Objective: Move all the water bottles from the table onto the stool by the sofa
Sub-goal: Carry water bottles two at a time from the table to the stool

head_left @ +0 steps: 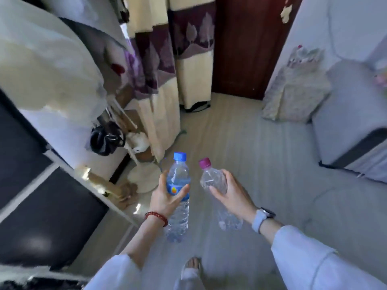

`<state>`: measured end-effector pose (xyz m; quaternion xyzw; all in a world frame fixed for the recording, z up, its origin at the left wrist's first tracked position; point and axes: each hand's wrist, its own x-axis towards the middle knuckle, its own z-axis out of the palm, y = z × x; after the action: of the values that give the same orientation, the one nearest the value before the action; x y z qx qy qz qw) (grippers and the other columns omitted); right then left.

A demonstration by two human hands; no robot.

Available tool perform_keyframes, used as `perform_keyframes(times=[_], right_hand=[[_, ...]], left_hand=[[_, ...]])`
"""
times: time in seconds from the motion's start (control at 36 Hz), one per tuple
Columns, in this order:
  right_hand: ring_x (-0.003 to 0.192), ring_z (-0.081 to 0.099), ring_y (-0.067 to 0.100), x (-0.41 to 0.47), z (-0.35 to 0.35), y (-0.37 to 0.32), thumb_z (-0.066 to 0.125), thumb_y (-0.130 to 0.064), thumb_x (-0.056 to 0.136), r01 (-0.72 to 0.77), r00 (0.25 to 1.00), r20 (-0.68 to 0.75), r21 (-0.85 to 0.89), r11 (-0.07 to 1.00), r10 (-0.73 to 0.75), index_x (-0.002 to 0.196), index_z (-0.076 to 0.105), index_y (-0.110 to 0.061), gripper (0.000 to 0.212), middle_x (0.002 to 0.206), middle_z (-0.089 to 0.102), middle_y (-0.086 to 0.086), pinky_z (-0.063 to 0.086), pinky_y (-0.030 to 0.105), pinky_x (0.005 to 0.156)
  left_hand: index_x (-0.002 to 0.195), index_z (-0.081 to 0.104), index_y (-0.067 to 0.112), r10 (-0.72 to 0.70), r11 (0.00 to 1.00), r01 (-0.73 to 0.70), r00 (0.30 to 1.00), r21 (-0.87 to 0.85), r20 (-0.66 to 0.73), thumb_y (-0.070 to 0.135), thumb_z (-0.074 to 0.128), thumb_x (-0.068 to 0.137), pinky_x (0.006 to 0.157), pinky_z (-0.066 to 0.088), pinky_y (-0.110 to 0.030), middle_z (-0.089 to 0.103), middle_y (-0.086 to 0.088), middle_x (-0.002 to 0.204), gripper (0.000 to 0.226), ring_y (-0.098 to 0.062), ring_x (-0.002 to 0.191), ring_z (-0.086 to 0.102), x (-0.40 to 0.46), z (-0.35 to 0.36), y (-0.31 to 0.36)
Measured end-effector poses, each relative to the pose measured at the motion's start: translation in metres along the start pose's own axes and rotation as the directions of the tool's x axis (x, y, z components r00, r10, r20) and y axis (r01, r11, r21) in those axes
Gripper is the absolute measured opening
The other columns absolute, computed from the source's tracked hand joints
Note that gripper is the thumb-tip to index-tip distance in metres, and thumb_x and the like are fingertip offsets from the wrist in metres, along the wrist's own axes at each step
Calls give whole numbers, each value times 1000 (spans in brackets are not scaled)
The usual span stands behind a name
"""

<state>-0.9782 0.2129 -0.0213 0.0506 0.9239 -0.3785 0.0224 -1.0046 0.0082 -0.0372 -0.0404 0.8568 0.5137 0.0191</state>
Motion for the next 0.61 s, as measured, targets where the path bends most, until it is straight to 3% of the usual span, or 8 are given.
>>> perform_keyframes(times=[0.08,0.17,0.28,0.36,0.44,0.5,0.56,0.61], right_hand=[[120,51,22,52,-42,21,59,-47,82,-79,994,-69,26,997,81,137,30,-15,70,137,47,5,43,33,95],[110,56,23,90,-84,49,59,-47,82,-169,975,-134,68,983,177,135,30,-18,68,132,51,3,46,37,91],[111,56,22,137,-137,98,59,-45,82,-263,928,-244,106,959,281,134,31,-18,65,132,51,2,46,37,90],[108,57,22,173,-174,141,59,-45,83,-308,901,-274,143,941,337,134,29,-20,65,130,51,1,48,38,89],[108,56,23,216,-216,190,61,-44,82,-331,878,-306,171,928,369,133,30,-20,64,129,51,1,46,38,90],[113,53,22,249,-249,222,61,-44,82,-338,872,-306,185,923,381,134,29,-19,66,133,49,1,44,38,94],[114,53,23,284,-284,252,61,-45,82,-346,874,-290,193,918,390,135,28,-20,68,134,48,1,44,40,96],[110,55,22,318,-322,280,60,-45,82,-350,874,-286,188,918,392,135,27,-20,67,131,49,0,46,41,93]], left_hand=[[127,41,22,68,998,-69,994,1,88,36,75,71,73,42,-23,59,12,94,67,-10,83,59,70,42,35],[128,38,26,116,993,-120,976,8,187,38,74,71,69,39,-21,55,26,88,68,-4,75,56,128,90,74],[129,37,26,168,983,-181,938,14,304,51,69,64,69,38,-23,59,11,92,77,-14,79,57,196,165,124],[130,36,24,206,974,-228,906,15,369,44,72,70,73,38,-23,58,8,100,73,-16,86,56,242,228,153],[125,40,26,237,965,-262,881,5,409,40,72,70,65,38,-7,59,19,94,66,-6,81,57,284,296,183],[121,43,28,240,966,-256,871,-20,428,38,74,70,60,38,0,57,28,88,61,9,75,58,313,342,207],[118,45,27,227,971,-238,868,-31,441,36,75,70,58,35,3,57,28,85,58,19,72,54,342,386,235],[115,46,28,221,973,-230,866,-35,448,35,75,70,57,34,4,58,27,84,55,20,72,54,370,428,267]])
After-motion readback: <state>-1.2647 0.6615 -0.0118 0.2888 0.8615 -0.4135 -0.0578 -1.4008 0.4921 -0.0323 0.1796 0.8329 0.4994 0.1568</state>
